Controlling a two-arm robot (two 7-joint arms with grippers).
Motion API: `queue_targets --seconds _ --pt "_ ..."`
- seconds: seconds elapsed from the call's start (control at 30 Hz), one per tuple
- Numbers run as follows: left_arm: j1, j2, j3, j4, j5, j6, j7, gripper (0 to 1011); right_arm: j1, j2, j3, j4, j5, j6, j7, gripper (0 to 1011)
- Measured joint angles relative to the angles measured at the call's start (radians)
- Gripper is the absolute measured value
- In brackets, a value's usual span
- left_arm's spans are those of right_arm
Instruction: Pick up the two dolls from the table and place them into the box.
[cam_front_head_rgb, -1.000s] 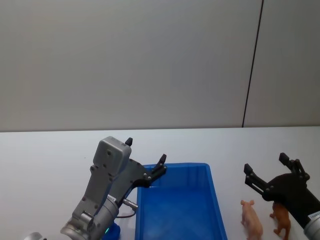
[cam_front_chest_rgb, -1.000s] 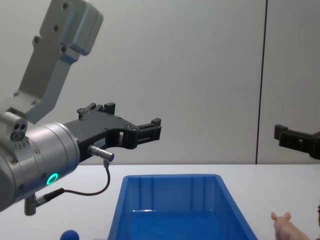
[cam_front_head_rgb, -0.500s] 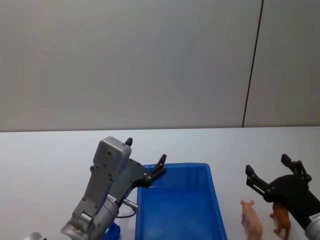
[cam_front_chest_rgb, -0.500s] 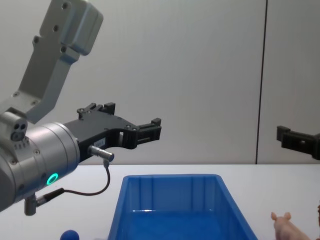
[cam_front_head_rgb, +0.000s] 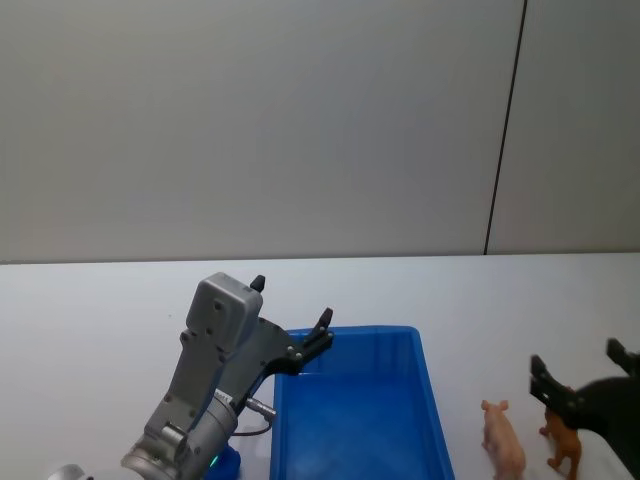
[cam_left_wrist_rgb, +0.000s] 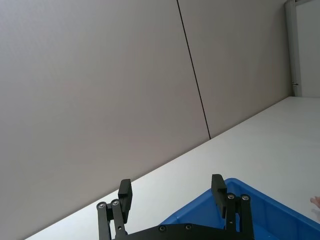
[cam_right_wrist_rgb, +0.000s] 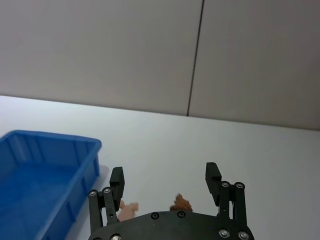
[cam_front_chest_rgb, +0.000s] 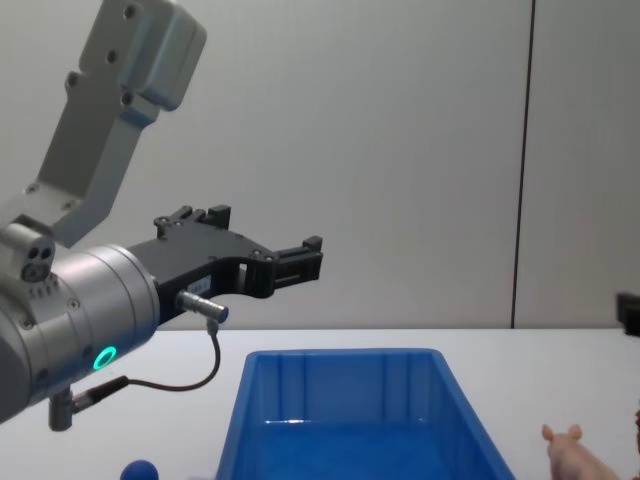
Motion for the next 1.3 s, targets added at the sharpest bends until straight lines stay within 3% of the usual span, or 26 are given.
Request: queue_targets --seconds 0.33,0.57,1.3 --pt "0.000 0.000 0.000 0.000 0.000 0.000 0.000 1001 -0.063 0.020 0.023 -0.025 0.023 0.051 -0.076 1001" --pt "0.000 0.000 0.000 0.000 0.000 0.000 0.000 1001 -0.085 0.025 0.036 -0.006 0.040 0.055 -0.089 1001" --pt "0.000 0.000 0.000 0.000 0.000 0.000 0.000 1001 -0.045 -0.015 0.041 0.151 0.065 -0.020 0.005 1001"
